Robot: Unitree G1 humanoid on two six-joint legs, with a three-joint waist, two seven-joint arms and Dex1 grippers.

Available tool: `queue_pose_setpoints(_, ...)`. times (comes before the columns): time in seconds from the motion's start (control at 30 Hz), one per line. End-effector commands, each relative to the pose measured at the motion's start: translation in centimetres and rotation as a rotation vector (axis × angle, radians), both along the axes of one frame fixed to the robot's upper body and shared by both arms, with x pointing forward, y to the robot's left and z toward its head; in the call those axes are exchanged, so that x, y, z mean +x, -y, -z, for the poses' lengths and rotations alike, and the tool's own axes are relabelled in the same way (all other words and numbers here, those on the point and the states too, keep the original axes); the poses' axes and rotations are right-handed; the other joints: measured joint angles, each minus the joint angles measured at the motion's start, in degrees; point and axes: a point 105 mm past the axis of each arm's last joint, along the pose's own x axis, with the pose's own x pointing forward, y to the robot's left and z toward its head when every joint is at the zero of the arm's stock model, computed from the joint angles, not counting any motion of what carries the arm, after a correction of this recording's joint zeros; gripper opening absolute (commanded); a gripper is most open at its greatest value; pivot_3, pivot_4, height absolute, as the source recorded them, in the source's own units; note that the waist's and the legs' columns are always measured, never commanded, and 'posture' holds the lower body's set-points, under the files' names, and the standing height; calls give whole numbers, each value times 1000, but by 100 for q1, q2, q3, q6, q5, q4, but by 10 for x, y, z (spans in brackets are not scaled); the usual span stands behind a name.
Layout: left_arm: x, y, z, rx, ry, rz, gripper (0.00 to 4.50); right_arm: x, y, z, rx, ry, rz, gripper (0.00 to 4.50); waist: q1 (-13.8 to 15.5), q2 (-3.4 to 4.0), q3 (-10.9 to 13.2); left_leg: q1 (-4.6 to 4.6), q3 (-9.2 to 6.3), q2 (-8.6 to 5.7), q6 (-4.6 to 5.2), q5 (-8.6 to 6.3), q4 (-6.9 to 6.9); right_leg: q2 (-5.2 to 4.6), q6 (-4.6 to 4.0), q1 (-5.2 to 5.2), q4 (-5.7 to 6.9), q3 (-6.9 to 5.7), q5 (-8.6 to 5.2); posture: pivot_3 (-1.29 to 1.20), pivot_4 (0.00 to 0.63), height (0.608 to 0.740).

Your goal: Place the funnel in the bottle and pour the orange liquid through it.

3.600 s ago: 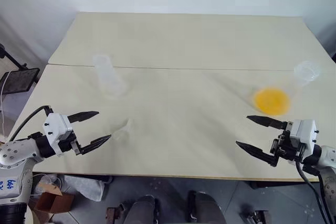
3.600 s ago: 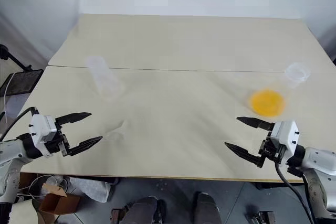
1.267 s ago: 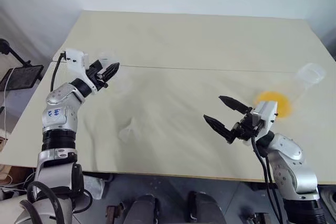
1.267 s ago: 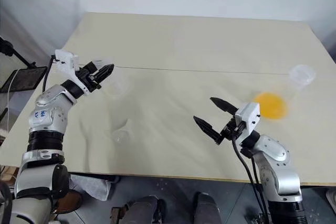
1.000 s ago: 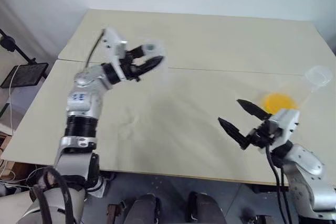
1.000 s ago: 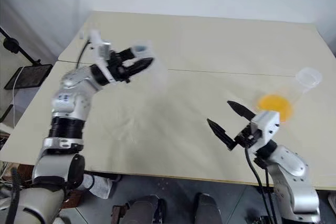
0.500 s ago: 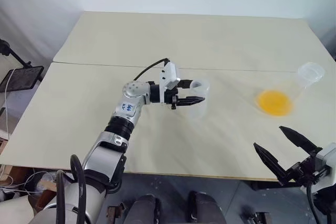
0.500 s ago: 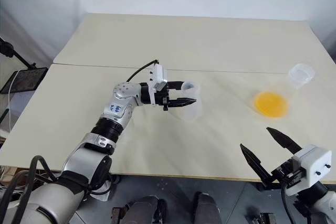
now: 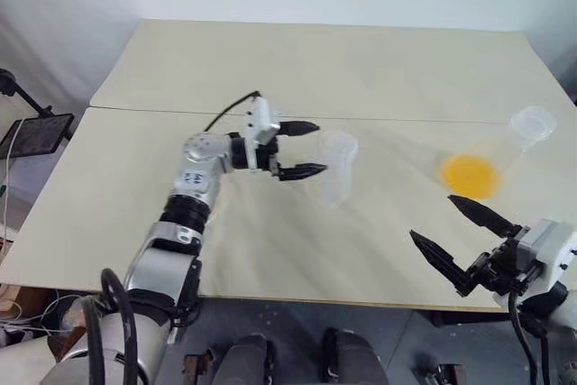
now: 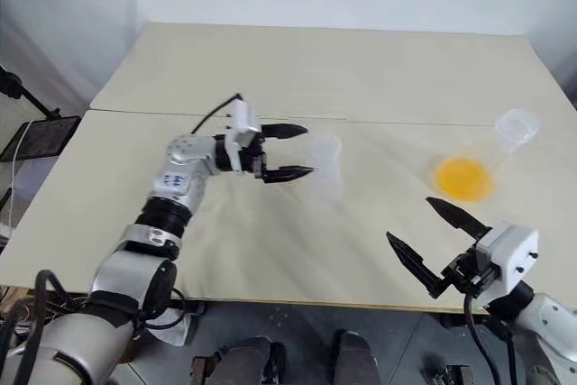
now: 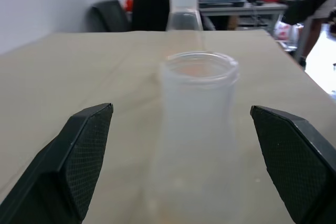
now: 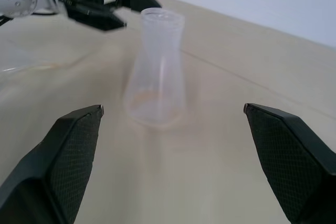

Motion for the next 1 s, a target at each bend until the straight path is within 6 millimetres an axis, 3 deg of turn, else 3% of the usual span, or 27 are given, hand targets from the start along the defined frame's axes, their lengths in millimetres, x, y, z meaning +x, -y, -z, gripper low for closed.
queue_pose_setpoints(0.03,-6,-36,-18,-50,47,-30,4461,5,-9,-6,7,1,-94,4500,-1,-1,0,-1,0,0,0,0,3,-1,0,1,-1,0,0,0,150,740)
queue_pose_setpoints(0.13,-17,-81,-21,-63,49,-128,4461,13,-21,-12,8,-8,-203,4500,-47,0,0,0,-3,-1,0,0,2,-2,0,-2,1,2,0,0,150,740)
queue_pose_setpoints(0.3,-55,-166,12,-113,-14,-484,4461,15,-56,-15,-39,0,-432,4500,-152,5,-1,4,-35,6,-5,-2,-5,-13,-2,2,6,21,-1,0,150,740)
queue_pose_setpoints(0.43,-92,-203,40,-98,-110,-651,4461,14,-70,-17,-42,-3,-524,4500,-70,-8,5,-3,-53,7,-9,-6,-1,-30,-3,10,-1,21,-1,0,150,740)
queue_pose_setpoints(0.53,-132,-242,74,-54,-224,-817,4461,14,-79,-16,-75,-6,-600,4500,-37,-10,3,-1,-56,6,-10,-8,6,-48,-3,17,-15,24,-1,0,150,740)
queue_pose_setpoints(0.63,-162,-265,91,-28,-291,-898,4461,16,-84,-16,-85,-9,-646,4500,-11,-12,2,1,-53,6,-13,-12,0,-55,-8,15,-21,23,-4,0,150,740)
queue_pose_setpoints(0.73,-174,-270,94,-32,-325,-912,4461,17,-85,-16,-91,-11,-667,4500,25,-12,2,1,-56,5,-15,-14,0,-65,-13,15,-37,18,-6,0,150,740)
queue_pose_setpoints(0.87,-181,-260,87,-24,-296,-887,4461,22,-84,-16,-105,-8,-677,4500,-9,-14,1,1,-56,4,-36,-30,0,-70,-14,15,-38,18,-6,0,150,740)
queue_pose_setpoints(0.93,-182,-246,85,-28,-311,-834,4461,23,-82,-15,-108,-12,-674,4500,-29,-14,1,2,-52,4,-30,-32,-2,-70,-15,11,-36,19,-6,0,150,740)
queue_pose_setpoints(1.0,-176,-214,82,-25,-322,-734,4461,25,-78,-12,-117,-19,-656,4500,-43,-13,1,1,-50,5,-18,-26,-8,-68,-15,8,-26,19,-6,0,150,740)
